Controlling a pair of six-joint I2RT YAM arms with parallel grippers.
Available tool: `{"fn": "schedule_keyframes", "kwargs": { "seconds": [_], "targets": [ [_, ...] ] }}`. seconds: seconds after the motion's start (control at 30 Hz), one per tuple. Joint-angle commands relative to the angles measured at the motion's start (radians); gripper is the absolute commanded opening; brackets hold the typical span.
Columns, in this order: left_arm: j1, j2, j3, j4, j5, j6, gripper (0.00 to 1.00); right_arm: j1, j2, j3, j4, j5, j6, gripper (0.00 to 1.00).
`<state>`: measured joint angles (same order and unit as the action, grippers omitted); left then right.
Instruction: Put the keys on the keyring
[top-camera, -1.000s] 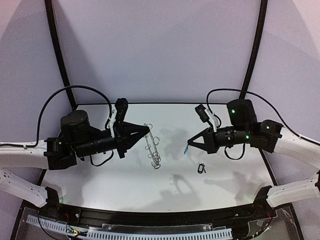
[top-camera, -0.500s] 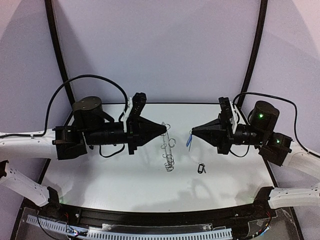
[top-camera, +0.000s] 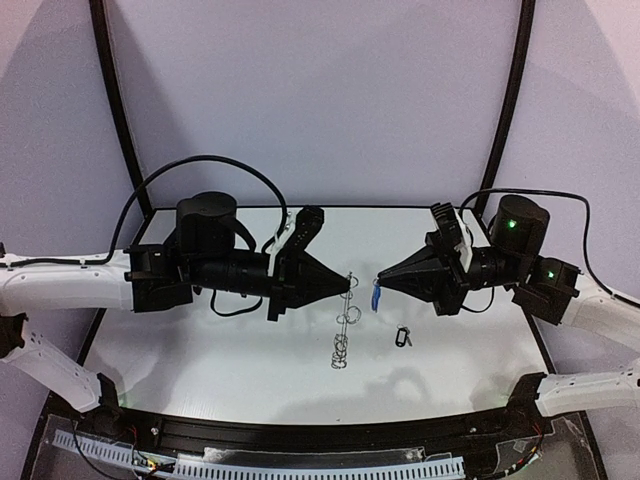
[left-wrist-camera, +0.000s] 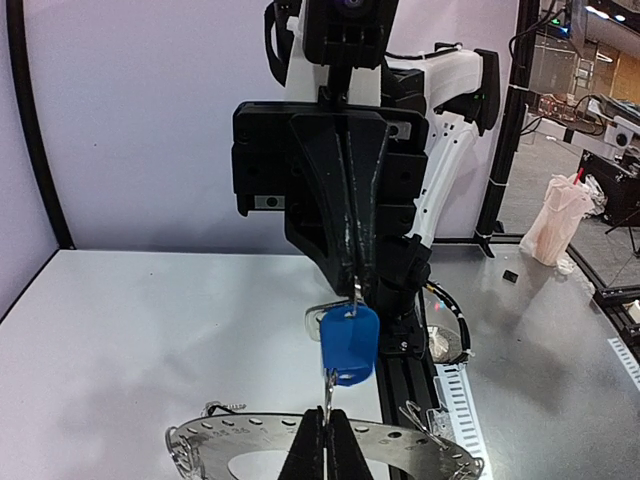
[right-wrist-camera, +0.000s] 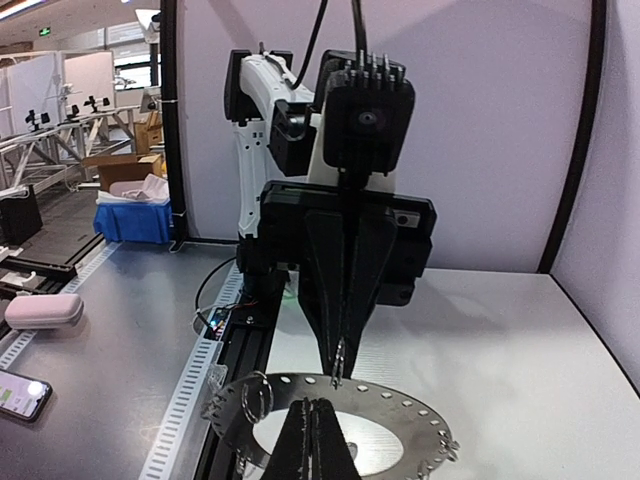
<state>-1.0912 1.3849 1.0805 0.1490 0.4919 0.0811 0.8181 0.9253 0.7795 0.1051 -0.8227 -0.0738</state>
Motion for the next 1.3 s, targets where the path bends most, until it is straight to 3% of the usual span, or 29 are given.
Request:
{"fn": "schedule_keyframes", "kwargs": {
  "seconds": [0.0,0.57,1.27],
  "targets": [
    [-0.001,0.003,0.035,0.031,0.024,-0.006,0.01,0.019,0.02,0.039,-0.009,-0.024,-0.027,0.0],
    [0.0,0.019,0.012,0.108,-0.015,-0.076,0.01,0.041,0.061,0.038,-0.01,0.105,-0.07,0.0],
    [-0.001,-0.023,-0.061,0.187,-0.059,-0.13,0.01,0.041,0.028,0.013,-0.031,0.128,-0.03,0.0]
  ]
}}
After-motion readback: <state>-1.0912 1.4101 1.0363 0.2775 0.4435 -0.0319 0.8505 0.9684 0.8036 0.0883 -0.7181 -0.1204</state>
